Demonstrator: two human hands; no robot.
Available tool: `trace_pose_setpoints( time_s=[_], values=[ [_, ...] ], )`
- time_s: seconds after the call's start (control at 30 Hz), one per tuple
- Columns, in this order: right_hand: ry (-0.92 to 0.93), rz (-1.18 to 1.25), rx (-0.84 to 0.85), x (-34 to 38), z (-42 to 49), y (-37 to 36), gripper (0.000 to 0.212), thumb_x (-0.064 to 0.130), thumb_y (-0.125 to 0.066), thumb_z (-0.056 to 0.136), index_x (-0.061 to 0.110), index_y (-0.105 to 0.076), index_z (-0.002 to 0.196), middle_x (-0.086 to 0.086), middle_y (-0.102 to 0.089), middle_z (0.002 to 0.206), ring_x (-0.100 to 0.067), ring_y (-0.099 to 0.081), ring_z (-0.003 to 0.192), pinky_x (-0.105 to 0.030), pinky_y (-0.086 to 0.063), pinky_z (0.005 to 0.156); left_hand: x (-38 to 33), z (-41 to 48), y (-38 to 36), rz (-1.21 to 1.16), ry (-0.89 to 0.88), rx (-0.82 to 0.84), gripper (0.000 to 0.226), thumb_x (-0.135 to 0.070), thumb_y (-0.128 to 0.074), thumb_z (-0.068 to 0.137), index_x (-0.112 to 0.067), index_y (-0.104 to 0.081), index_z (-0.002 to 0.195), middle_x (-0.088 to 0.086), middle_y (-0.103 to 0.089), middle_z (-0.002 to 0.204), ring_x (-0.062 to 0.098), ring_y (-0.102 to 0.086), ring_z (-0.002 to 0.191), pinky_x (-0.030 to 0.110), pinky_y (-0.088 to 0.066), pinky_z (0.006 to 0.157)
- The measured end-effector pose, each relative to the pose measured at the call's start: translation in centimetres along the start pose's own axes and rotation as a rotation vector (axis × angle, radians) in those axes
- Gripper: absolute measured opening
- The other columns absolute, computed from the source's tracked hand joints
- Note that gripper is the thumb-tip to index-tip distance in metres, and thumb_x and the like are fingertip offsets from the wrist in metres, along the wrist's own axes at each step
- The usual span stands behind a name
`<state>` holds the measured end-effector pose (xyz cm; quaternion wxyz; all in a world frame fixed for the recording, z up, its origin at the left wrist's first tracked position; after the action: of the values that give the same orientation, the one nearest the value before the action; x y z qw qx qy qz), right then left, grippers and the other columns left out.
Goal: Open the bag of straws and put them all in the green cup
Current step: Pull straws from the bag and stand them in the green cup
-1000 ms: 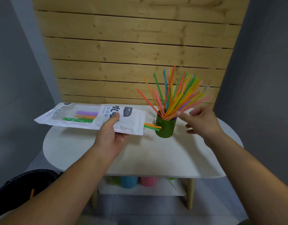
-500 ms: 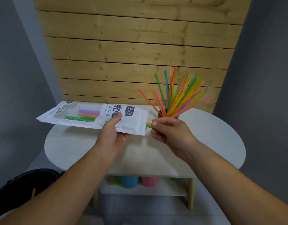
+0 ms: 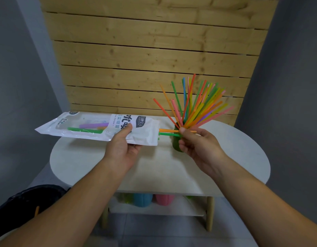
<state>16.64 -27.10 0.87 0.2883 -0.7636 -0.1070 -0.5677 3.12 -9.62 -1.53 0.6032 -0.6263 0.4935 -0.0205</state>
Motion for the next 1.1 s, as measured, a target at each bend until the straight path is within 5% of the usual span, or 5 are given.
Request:
trace_pose_setpoints(
  time_s=[0.27, 0.53, 0.87, 1.1],
  values=[
    [-0.219, -0.1, 0.137, -4.4, -1.3, -3.0, 0.043, 0.051, -0.073, 0.081, 0.02, -0.065, 0.111, -0.008, -0.062, 0.1, -0.019, -0.063, 0.08, -0.033, -0.054, 0.068, -0.4, -0.3, -0.3, -0.036, -0.011, 0.01, 0.024, -0.002, -0.065, 0.094, -0.012, -0.065, 0.116, 0.009, -0.078, 0.11, 0.021, -0.077, 0.096, 0.041, -0.062, 0.083],
    [0.049, 0.075, 0.049, -2.4, -0.6, -5.1, 0.027, 0.03, -0.061, 0.097, 0.016, -0.067, 0.119, 0.0, -0.052, 0.079, -0.01, -0.048, 0.065, -0.024, -0.048, 0.06, 0.3, -0.5, -0.4, -0.023, 0.015, 0.025, 0.035, -0.002, -0.064, 0.094, -0.011, -0.062, 0.128, 0.01, -0.076, 0.117, 0.023, -0.076, 0.099, 0.041, -0.063, 0.08],
    [0.345, 0.014, -0.104, 3.0, -1.2, -1.2, 0.028, 0.024, -0.057, 0.1, -0.002, -0.069, 0.1, -0.017, -0.072, 0.086, -0.018, -0.072, 0.07, -0.024, -0.06, 0.067, 0.0, -0.2, 0.1, -0.06, 0.028, -0.003, 0.039, -0.003, -0.065, 0.094, -0.009, -0.062, 0.132, 0.008, -0.077, 0.113, 0.02, -0.078, 0.087, 0.033, -0.063, 0.063],
    [0.398, 0.0, -0.161, 5.1, -2.3, 2.0, 0.03, 0.024, -0.054, 0.101, 0.0, -0.069, 0.107, -0.017, -0.076, 0.094, -0.025, -0.075, 0.079, -0.028, -0.062, 0.07, -0.9, 0.3, 0.6, -0.081, -0.003, -0.021, 0.04, -0.003, -0.066, 0.092, -0.009, -0.061, 0.131, 0.009, -0.076, 0.116, 0.022, -0.077, 0.095, 0.036, -0.064, 0.069]
  ],
)
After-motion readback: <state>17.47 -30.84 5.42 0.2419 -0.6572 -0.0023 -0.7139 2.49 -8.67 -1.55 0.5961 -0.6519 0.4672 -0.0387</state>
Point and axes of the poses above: each hand's wrist, its own z-axis towards the middle knuckle, its own y-axis out of the back of the hand, x = y × z, the point moved 9 cm from there along z, towards the middle knuckle
